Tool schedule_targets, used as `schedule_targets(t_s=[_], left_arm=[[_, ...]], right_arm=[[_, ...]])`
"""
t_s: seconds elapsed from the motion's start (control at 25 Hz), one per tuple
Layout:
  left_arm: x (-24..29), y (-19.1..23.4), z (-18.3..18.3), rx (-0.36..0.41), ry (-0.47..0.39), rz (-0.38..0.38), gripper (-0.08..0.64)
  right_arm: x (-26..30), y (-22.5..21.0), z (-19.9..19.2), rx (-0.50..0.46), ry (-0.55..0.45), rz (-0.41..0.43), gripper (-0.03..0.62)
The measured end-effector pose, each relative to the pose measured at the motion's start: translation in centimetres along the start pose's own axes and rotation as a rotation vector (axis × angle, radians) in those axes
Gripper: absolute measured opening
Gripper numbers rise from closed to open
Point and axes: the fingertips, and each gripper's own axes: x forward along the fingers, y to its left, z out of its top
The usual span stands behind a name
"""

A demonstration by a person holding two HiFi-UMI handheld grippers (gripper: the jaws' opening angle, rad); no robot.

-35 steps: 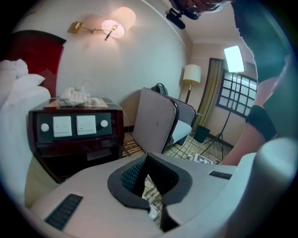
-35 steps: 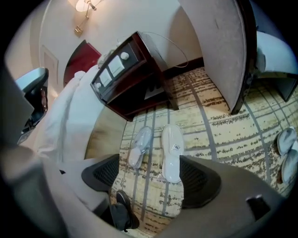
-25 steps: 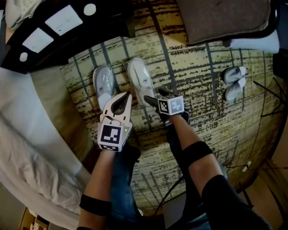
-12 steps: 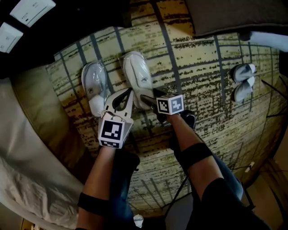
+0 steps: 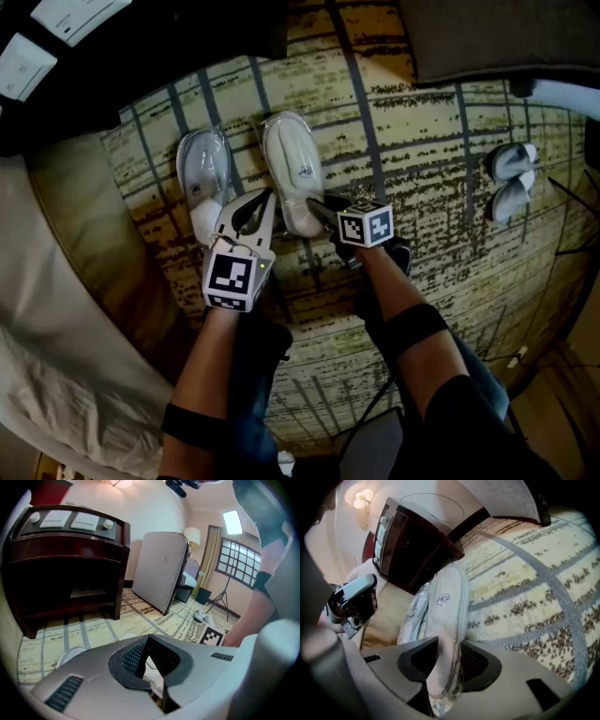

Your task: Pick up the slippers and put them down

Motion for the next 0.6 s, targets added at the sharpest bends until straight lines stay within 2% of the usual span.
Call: schedule_targets(t_s=[0.2, 0.4, 0.6], left_arm=[[-0.3, 0.9, 0.3, -0.013, -0.012, 0.022, 0.004], [-1.8, 2.3, 1.3, -0.041, -0.019, 0.06, 0.004], [-3.5, 4.6, 3.7, -0.037, -0.05, 0.101, 0.004]], right_arm=[[-1.5, 2.3, 1.4, -0.027, -0.025, 0.051, 0.151], [-3.8, 5.8, 2.9, -0.058, -0.018, 0.059, 0.15], [-4.5, 9.0, 6.7, -0.091, -0.037, 0.062, 0.151]])
